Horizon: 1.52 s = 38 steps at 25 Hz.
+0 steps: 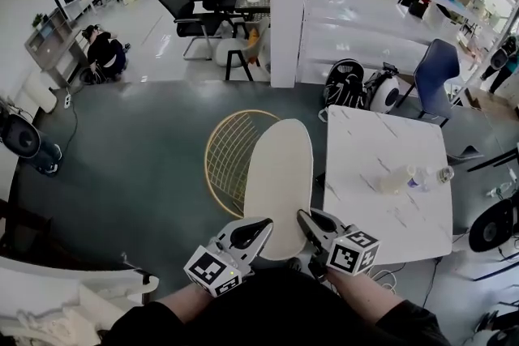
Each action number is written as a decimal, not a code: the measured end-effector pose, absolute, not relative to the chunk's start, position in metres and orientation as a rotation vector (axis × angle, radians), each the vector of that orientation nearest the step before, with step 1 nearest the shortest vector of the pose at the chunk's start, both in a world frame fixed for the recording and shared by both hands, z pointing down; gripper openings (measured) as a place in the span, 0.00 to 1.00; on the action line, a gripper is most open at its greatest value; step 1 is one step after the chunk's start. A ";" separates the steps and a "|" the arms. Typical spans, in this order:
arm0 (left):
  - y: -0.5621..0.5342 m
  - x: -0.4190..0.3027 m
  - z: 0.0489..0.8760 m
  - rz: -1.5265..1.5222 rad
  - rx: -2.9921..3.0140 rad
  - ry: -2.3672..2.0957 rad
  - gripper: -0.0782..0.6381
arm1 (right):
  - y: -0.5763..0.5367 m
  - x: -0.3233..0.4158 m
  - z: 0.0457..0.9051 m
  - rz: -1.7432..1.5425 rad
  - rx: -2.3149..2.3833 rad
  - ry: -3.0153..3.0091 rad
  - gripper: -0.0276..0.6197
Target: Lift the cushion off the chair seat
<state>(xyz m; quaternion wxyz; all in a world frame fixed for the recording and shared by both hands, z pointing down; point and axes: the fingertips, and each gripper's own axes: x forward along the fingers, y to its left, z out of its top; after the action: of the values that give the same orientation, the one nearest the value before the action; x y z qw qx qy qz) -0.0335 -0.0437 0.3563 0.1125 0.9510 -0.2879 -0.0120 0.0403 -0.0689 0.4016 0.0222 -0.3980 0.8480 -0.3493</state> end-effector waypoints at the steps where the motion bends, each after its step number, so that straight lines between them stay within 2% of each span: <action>1: -0.043 -0.032 0.359 -0.034 2.792 -0.840 0.13 | -0.067 0.040 0.400 -1.077 -1.224 2.627 0.12; 38: -0.039 -0.022 0.362 -0.011 2.818 -0.817 0.13 | -0.056 0.035 0.386 -0.997 -1.164 2.665 0.12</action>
<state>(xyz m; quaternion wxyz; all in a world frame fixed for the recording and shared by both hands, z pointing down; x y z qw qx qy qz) -0.0221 -0.0391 0.3620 0.1034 0.9553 -0.2769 -0.0039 0.0353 -0.0555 0.3856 0.0336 -0.3784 0.8664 -0.3241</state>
